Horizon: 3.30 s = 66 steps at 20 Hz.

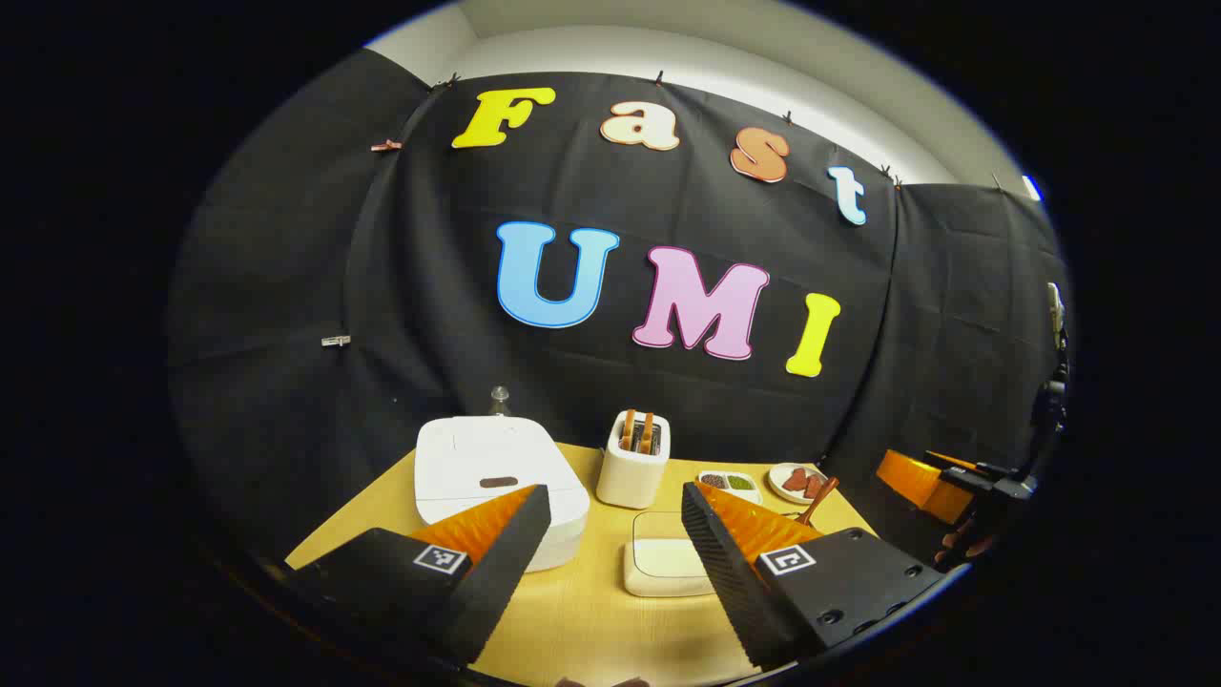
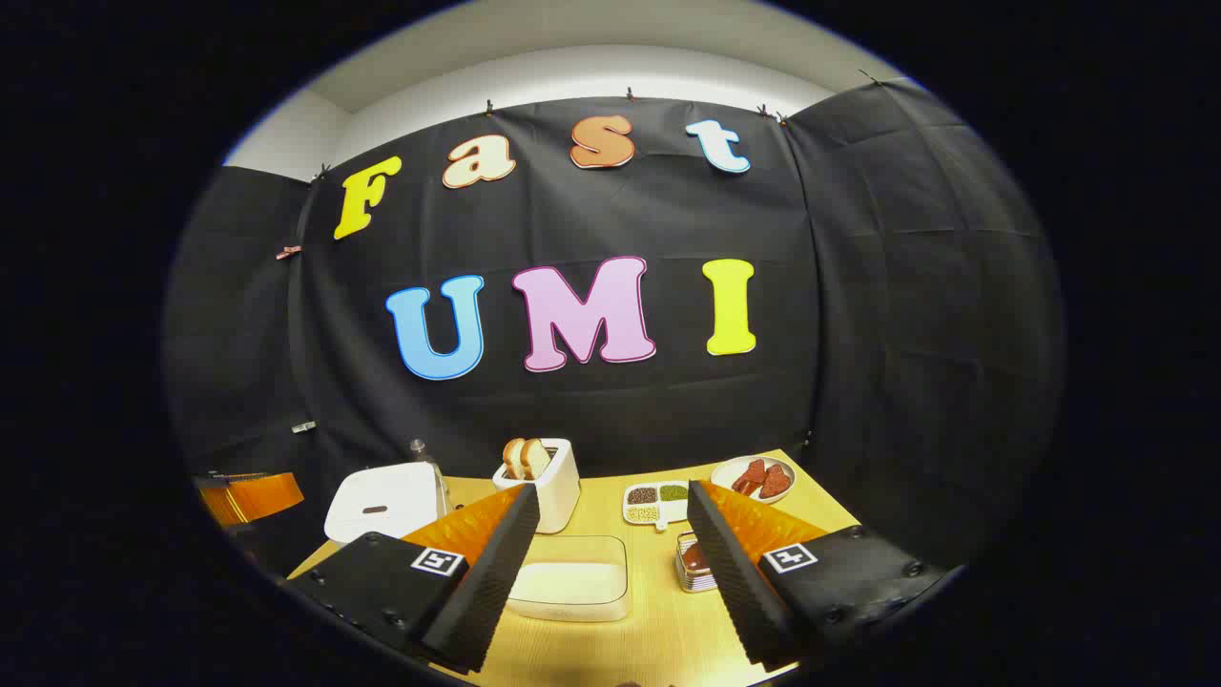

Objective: Close the left gripper, press the button to open the rice cooker; take a wooden spoon from the chopstick holder with the right hand, scoop a spoonful of rice and pour it into the rice cooker, then put the wooden spoon back into the chopstick holder.

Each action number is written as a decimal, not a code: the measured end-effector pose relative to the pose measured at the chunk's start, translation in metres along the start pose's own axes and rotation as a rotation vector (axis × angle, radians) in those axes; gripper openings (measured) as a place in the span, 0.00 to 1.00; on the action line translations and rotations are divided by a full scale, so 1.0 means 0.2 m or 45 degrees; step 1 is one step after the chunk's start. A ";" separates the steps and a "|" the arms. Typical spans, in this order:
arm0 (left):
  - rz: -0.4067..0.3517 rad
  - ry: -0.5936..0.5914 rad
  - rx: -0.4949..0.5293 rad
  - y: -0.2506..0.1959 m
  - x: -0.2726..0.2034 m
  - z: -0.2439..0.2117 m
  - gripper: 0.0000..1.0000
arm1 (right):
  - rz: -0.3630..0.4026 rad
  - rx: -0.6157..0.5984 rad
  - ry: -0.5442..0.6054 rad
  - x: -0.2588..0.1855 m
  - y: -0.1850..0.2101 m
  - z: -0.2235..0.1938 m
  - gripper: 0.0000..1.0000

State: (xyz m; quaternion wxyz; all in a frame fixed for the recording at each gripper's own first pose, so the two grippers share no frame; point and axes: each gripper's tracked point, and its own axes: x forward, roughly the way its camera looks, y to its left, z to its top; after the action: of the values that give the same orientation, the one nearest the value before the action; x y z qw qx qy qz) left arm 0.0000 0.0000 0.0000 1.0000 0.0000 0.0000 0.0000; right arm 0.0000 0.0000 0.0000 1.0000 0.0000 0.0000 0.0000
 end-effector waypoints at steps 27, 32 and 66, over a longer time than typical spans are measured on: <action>0.009 0.003 0.041 0.24 0.00 -0.04 0.96 | 0.035 -0.154 0.045 -0.09 0.17 -0.03 0.96; 0.045 0.041 0.062 0.42 0.08 0.01 0.92 | 0.035 -0.178 -0.011 -0.17 0.22 0.00 0.96; 0.158 0.457 -0.101 0.75 1.07 -0.49 0.05 | 0.000 -0.063 0.214 0.03 -0.20 -0.34 0.97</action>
State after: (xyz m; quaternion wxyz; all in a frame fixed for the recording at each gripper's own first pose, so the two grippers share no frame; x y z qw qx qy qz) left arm 0.2146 0.1498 -0.0972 0.9813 -0.0394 0.1782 0.0617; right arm 0.0065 -0.0408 -0.0682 0.9962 -0.0247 0.0841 0.0001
